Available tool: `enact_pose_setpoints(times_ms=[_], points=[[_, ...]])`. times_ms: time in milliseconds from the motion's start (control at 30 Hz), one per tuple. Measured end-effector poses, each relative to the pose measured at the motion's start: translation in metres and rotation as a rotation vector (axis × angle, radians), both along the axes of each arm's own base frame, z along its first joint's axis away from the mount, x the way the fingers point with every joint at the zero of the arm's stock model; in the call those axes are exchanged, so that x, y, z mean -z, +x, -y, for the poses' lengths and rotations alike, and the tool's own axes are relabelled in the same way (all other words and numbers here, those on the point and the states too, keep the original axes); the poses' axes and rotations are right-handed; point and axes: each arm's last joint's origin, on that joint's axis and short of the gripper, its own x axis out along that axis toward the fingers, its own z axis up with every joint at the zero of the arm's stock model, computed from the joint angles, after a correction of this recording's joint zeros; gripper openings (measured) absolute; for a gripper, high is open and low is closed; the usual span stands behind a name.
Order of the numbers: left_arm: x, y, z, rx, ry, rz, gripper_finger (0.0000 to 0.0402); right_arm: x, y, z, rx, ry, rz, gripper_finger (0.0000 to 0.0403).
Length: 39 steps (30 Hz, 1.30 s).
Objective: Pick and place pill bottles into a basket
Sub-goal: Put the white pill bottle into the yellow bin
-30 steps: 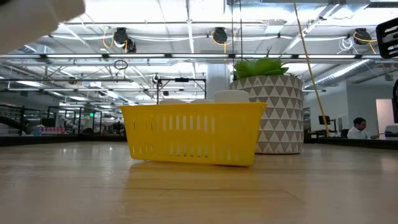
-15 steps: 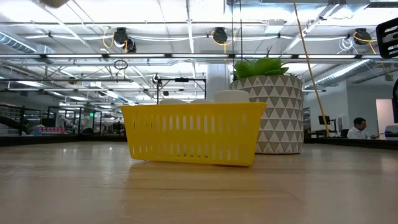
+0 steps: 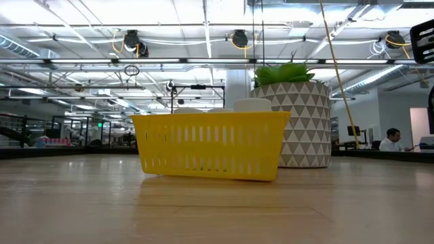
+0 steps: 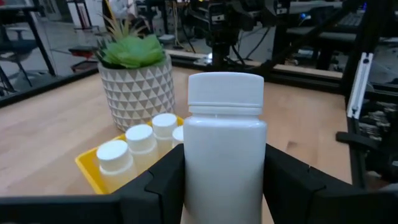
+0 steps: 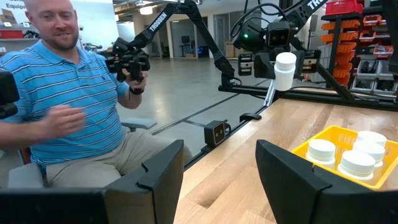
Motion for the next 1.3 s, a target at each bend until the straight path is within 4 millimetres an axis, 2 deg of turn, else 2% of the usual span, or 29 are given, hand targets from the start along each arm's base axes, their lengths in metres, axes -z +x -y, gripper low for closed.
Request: enact_pose_setpoints(times_ms=[500, 867, 1200, 1300], points=[[-0.004, 0.003, 0.000, -0.032, 0.019, 0.053, 0.0179, 0.000, 0.000, 0.000, 0.000, 0.000, 0.000, 0.0194], [-0.011, 0.012, 0.004, -0.024, 0.011, 0.082, 0.0179, -0.001, 0.000, 0.000, 0.002, 0.005, 0.004, 0.0194], [-0.015, 0.014, 0.007, -0.009, 0.015, 0.088, 0.0179, -0.010, 0.000, 0.001, 0.008, 0.040, 0.093, 0.0194], [-0.015, 0.016, 0.006, -0.014, 0.014, 0.088, 0.0176, -0.014, 0.001, 0.003, 0.081, 0.063, 0.127, 0.0194]])
